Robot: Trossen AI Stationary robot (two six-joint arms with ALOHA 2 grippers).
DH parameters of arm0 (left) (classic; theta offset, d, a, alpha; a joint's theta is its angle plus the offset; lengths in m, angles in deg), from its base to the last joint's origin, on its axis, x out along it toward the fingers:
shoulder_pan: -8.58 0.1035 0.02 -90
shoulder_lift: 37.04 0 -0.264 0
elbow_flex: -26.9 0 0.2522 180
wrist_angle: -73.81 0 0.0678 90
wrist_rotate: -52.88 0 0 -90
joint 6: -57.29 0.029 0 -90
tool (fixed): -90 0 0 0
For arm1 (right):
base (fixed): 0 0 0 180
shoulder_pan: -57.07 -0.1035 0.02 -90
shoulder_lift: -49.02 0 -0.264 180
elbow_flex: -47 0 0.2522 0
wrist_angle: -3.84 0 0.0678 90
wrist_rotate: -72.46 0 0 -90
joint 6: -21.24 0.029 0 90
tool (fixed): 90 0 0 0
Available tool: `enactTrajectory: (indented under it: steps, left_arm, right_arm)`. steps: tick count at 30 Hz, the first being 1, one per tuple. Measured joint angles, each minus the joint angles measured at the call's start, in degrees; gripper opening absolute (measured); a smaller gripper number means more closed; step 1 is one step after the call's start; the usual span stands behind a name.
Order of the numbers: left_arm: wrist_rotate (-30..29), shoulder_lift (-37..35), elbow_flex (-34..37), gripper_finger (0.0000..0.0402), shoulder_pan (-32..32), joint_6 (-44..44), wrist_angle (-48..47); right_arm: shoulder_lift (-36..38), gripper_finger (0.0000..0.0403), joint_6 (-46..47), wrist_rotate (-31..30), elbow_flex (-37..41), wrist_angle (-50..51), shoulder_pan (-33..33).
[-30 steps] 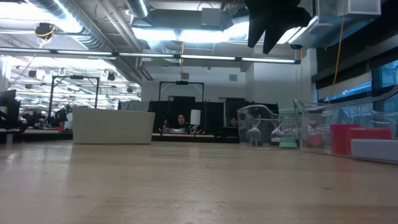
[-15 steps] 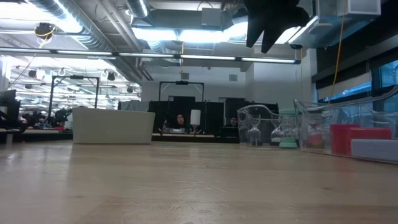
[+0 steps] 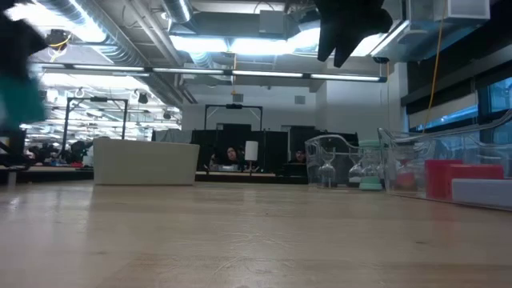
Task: Pick & Place Office items
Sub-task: Put the blue digital clock into the gray bin
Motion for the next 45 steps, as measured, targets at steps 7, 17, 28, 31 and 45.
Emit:
enactTrajectory:
  steps: [7, 17, 28, 31, 45]
  left_arm:
    - [-11.4, -8.4, 0.0, 0.0059, 9.2, 10.9, 0.0]
    - [-23.9, -15.6, 0.0, 0.0059, 26.9, 30.1, 0.4]
    - [-11.1, -13.1, -0.1, 0.0059, 55.6, 34.5, 1.2]
    - [-5.7, -11.2, -0.1, 0.0059, 62.7, 38.3, 3.8]
    - [12.4, 4.5, -0.1, 0.0064, 80.2, 50.3, 13.8]
  right_arm:
    - [0.0, 0.0263, -1.7, 0.0, 0.0, 0.0, 0.0]
    - [0.0, 0.0263, -2.9, 0.0, 0.0, 0.0, 0.0]
    - [0.0, 0.0263, -3.6, -0.4, 0.0, 0.0, 0.0]
    - [0.0, 0.0263, -3.6, -0.4, 0.0, -0.1, 0.0]
    - [0.0, 0.0263, -3.4, -0.4, 0.0, -0.3, 0.0]
